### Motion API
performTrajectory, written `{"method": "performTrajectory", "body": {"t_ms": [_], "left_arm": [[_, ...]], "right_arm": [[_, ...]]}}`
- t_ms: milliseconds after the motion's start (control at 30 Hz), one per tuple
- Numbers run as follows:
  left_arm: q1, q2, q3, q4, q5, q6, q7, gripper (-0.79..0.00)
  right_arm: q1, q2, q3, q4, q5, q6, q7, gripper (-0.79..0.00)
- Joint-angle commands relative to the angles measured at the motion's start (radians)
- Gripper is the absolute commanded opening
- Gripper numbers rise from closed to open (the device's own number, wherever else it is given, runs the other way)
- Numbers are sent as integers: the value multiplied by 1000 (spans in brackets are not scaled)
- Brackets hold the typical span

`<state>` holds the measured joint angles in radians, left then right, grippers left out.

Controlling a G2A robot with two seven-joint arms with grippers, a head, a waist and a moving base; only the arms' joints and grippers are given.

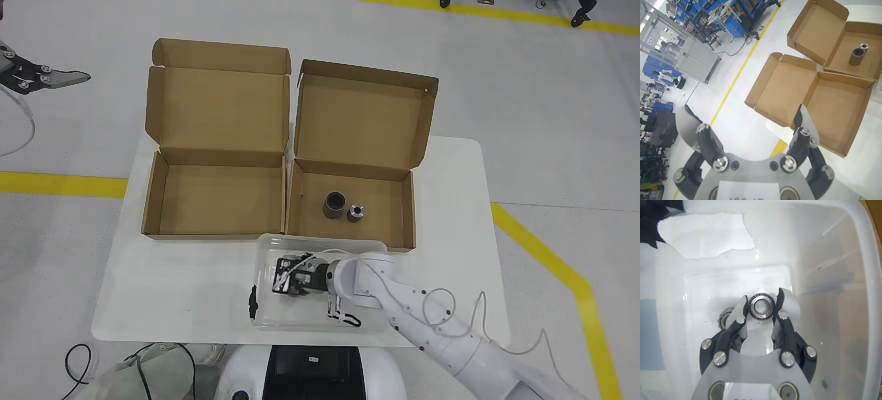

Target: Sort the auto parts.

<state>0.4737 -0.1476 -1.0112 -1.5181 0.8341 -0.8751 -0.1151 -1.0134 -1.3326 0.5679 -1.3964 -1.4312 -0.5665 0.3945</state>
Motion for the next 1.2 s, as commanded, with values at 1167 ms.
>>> {"method": "performTrajectory", "body": {"t_ms": [1167], "left_arm": [[0,0,0,0,0,0,0,0]], "right_arm": [[-113,64,227,-191,21,-116,-458,-785]]}}
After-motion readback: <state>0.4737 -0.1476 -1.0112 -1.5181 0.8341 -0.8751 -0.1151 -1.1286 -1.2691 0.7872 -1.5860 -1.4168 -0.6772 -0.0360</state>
